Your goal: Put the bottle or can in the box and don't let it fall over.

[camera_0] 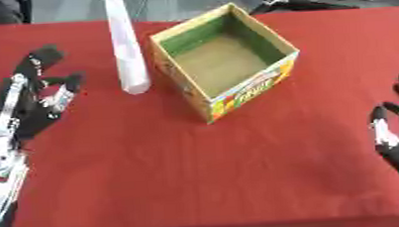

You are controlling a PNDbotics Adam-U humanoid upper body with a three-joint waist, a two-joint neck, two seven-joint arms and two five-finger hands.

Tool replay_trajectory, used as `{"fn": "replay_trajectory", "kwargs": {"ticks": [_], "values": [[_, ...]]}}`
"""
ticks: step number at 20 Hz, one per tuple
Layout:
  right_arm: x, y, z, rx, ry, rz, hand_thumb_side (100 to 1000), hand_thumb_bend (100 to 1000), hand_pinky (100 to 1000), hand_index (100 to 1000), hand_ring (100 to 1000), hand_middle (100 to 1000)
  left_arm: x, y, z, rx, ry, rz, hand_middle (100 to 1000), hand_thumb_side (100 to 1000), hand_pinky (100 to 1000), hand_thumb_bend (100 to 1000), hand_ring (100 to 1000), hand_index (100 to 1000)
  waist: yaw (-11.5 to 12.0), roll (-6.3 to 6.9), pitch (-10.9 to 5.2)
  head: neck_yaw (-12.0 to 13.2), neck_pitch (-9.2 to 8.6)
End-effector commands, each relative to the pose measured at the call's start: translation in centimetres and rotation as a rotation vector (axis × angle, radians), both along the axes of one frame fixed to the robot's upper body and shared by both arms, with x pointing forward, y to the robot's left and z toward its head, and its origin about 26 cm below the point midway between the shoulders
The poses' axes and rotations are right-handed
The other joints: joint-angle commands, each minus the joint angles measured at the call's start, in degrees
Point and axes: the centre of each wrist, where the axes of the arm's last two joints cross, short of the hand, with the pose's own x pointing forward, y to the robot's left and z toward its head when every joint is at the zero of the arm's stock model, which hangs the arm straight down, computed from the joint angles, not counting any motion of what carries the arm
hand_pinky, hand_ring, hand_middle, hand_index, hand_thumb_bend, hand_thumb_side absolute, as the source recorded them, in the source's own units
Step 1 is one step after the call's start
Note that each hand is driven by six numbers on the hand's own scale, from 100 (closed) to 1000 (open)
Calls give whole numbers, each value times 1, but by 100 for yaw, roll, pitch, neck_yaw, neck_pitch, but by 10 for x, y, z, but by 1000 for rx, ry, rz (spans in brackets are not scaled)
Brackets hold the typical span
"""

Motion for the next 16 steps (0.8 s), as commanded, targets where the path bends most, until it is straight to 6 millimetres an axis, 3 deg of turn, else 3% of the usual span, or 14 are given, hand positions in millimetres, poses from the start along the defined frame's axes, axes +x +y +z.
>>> {"fn": "replay_trajectory", "kwargs": {"ticks": [1,16], "values": [[2,-1,5,-7,-15,9,470,100,860,1000,1000,1000,8,7,9,14,5,4,918,607,774,651,938,811,-21,12,-76,25,34],[3,1,5,-6,-10,26,470,100,861,1000,1000,1000,56,14,17,26,79,-13,943,622,782,735,955,821,-131,9,-80,61,30]]}}
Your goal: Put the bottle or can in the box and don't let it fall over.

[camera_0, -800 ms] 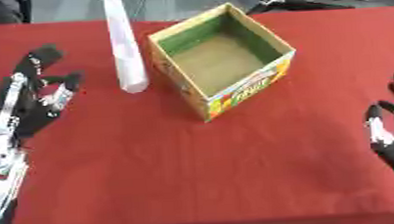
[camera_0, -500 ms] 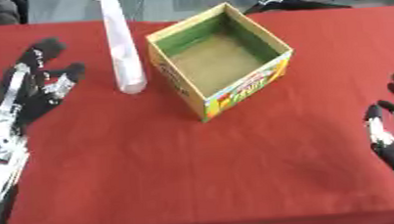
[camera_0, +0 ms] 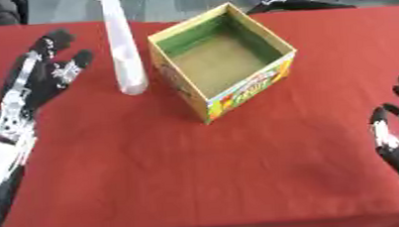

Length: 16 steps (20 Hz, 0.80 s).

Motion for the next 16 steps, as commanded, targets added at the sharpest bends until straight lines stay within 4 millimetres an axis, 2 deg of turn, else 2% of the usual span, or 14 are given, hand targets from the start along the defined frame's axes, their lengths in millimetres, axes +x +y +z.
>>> {"fn": "replay_trajectory", "kwargs": {"ticks": [1,9,16], "values": [[3,0,7,-4,-20,12,470,100,861,1000,1000,1000,10,9,9,41,-8,14,943,622,783,741,955,822,-26,2,-78,27,26],[4,3,7,2,-19,28,470,100,862,1000,1000,1000,40,9,6,66,-32,26,942,617,785,767,956,824,-138,-36,-50,55,-55],[4,5,6,7,-19,36,470,100,862,1000,1000,1000,57,5,4,76,-61,11,942,609,786,788,957,826,-206,-40,-29,5,-120]]}}
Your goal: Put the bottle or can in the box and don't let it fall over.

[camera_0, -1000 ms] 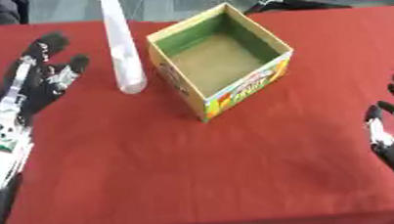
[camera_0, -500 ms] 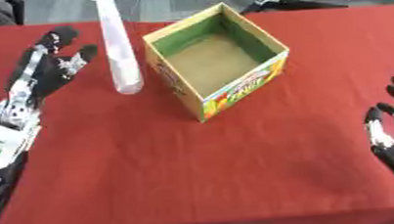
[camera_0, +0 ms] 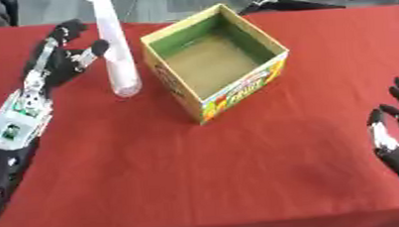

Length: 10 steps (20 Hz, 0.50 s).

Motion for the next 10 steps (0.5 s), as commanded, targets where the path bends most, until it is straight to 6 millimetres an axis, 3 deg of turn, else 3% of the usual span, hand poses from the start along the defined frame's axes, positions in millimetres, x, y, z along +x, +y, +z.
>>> {"fn": "replay_trajectory", "kwargs": {"ticks": [1,10], "values": [[2,-1,6,-2,-17,9,470,100,862,1000,1000,1000,8,0,12,23,-42,-9,942,609,786,790,957,826,-17,0,-56,-32,-83],[3,2,5,2,-15,21,470,100,862,1000,1000,1000,27,-11,16,41,-23,-44,942,615,783,790,955,831,-115,-23,-45,-50,-135]]}}
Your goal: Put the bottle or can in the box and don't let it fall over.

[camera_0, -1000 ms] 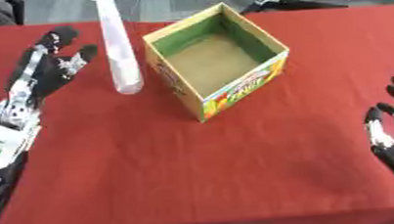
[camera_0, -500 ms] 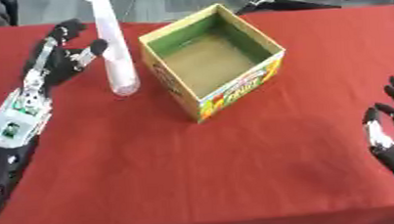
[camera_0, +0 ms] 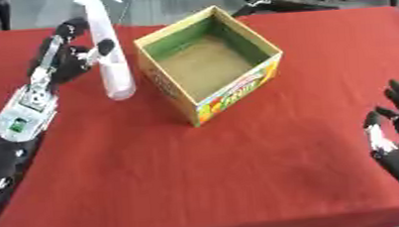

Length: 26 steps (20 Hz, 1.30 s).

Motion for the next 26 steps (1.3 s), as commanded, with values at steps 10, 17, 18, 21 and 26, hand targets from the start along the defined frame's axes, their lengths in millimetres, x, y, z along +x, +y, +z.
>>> {"fn": "replay_trajectory", "kwargs": {"ticks": [10,17,18,21,26], "values": [[3,2,6,4,-17,20,470,100,862,1000,1000,1000,22,-9,5,3,23,11,916,596,763,750,930,823,-76,-16,-41,-21,-70],[3,3,5,7,-15,24,470,100,863,1000,1000,1000,26,-16,-5,-7,36,7,860,535,730,671,881,785,-78,-37,-30,-11,-69],[3,3,5,7,-15,24,470,100,863,1000,1000,1000,26,-17,-6,-12,37,5,853,529,726,665,875,782,-77,-39,-29,-11,-67],[3,3,5,8,-14,24,470,100,863,1000,1000,1000,26,-21,-10,-40,37,-3,834,499,717,621,860,769,-67,-47,-28,-7,-58],[2,2,5,8,-13,24,470,100,863,1000,1000,1000,26,-23,-11,-56,37,-8,834,499,717,621,860,769,-63,-48,-28,-3,-55]]}}
